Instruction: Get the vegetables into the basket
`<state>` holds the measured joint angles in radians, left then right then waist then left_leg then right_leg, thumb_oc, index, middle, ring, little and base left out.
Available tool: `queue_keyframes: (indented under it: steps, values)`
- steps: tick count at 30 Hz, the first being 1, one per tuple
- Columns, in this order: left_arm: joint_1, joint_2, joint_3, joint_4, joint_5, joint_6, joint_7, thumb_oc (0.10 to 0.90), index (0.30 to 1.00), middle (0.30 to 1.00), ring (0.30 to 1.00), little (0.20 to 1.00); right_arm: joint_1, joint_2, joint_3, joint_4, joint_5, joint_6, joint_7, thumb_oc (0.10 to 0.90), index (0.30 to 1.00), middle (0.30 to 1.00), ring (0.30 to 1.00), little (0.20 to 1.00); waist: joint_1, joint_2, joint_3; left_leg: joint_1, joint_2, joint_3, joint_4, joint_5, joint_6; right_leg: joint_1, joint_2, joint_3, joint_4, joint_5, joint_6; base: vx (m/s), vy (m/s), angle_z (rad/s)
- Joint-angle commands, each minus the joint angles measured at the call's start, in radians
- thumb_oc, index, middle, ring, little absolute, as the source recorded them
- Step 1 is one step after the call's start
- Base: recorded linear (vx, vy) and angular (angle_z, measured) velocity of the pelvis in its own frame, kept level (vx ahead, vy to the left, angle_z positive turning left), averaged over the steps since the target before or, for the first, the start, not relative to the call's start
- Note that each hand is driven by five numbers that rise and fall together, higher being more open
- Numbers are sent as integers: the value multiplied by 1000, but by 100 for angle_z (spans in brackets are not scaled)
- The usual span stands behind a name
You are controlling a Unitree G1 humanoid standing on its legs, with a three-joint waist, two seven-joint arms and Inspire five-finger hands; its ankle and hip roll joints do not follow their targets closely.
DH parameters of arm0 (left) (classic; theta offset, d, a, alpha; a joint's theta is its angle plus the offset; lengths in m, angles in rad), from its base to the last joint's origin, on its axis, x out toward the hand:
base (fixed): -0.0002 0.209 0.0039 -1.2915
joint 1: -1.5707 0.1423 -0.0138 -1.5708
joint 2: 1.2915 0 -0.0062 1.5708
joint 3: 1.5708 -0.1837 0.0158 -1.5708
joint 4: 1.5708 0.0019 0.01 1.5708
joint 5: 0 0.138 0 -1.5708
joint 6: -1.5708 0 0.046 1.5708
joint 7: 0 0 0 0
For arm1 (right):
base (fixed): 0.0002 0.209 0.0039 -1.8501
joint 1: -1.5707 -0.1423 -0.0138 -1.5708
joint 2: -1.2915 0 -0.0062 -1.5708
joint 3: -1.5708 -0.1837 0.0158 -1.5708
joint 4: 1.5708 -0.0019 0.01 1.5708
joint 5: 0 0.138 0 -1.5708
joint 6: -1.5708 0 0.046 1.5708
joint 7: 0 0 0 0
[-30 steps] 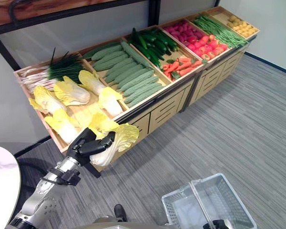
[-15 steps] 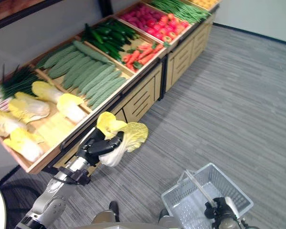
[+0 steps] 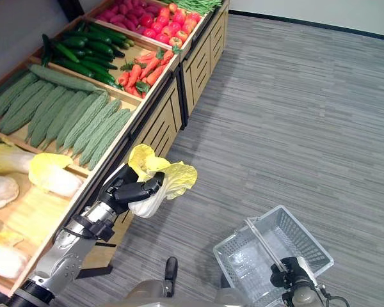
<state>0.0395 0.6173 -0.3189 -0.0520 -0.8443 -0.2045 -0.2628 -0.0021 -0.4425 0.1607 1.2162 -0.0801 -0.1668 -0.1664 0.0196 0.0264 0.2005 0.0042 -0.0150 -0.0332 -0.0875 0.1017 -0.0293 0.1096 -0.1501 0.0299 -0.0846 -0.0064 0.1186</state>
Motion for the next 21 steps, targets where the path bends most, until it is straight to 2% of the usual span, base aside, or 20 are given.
queue_keyframes:
  steps: [1, 3, 4, 5, 6, 7, 9, 12, 14, 17, 21]
  values:
    - [-45, -14, 33, -150, -38, -114, -33, 400, 300, 300, 300, 300, -41, -68, -21, -11, 10, -30, -24, 400, 300, 300, 300, 300, 22, -34, -86, -55, 21, 34, 81, -71, -13, -114, -71, 7, 115, 40, 91, -33, 125, -28]
    - [-45, -5, 30, -141, -39, -118, -35, 400, 300, 300, 300, 300, -69, -71, -16, -10, -8, -20, -30, 400, 300, 300, 300, 300, 32, -33, -79, -53, 16, 81, 80, -82, -1, -158, -88, 13, 113, 79, 109, -70, 165, -59]
    - [-45, -5, 30, -140, -39, -118, -35, 400, 300, 300, 300, 300, -69, -71, -16, -10, -8, -20, -30, 400, 300, 300, 300, 300, 32, -33, -79, -53, 16, 81, 80, -82, -1, -158, -88, 13, 113, 79, 109, -63, 86, -78]
    - [-46, -1, 31, -136, -38, -116, -34, 400, 300, 300, 300, 300, -76, -70, -11, -18, -11, -21, -31, 400, 300, 300, 300, 300, 41, -32, -74, -54, 21, 97, 83, -84, 1, -175, -96, -28, 135, 89, 107, -76, -9, -72]
    - [-48, 11, 38, -132, -35, -107, -32, 400, 300, 300, 300, 300, -93, -67, -12, -15, -9, -17, -36, 400, 300, 300, 300, 300, 71, -27, -68, -52, 38, 131, 88, -90, 3, -166, -127, -175, 189, 83, 92, -96, -10, -62]
    - [-44, 13, 38, -132, -39, -105, -32, 400, 300, 300, 300, 300, -97, -62, -5, -25, -15, -19, -38, 400, 300, 300, 300, 300, 76, -28, -68, -50, 45, 149, 89, -87, 3, -157, -141, -234, 208, 91, 87, -77, -28, -46]
    - [-47, 13, 38, -130, -40, -98, -35, 400, 300, 300, 300, 300, -93, -57, 2, -31, -23, -21, -37, 400, 300, 300, 300, 300, 81, -38, -75, -45, 47, 165, 88, -83, -3, -132, -149, -271, 195, 105, 91, -5, -38, -91]
    - [-34, 17, 47, -126, -44, -95, -43, 400, 300, 300, 300, 300, -86, -56, 9, -40, -25, -22, -33, 400, 300, 300, 300, 300, 80, -51, -89, -25, 57, 182, 63, -71, -15, -131, -144, -278, 147, 119, 96, 33, -118, -43]
    - [-21, 27, 47, -125, -45, -95, -50, 400, 300, 300, 300, 300, -84, -64, 15, -43, -27, -25, -33, 400, 300, 300, 300, 300, 83, -61, -107, -14, 77, 195, 32, -47, -37, -103, -125, -297, 67, 113, 94, 24, -182, -15]
    - [-20, 26, 44, -126, -49, -90, -53, 400, 300, 300, 300, 300, -88, -87, 15, -61, -26, -28, -33, 400, 300, 300, 300, 300, 83, -63, -115, -14, 99, 197, 10, -22, -59, -80, -101, -306, 14, 115, 92, 2, -142, -17]
    - [-31, 9, 24, -111, -44, -85, -48, 400, 300, 300, 300, 300, -118, -148, 21, -72, -33, -30, -43, 400, 300, 300, 300, 300, 80, -50, -121, -6, 134, 181, 0, -3, -81, -54, -74, -323, -3, 95, 84, 4, -156, -3]
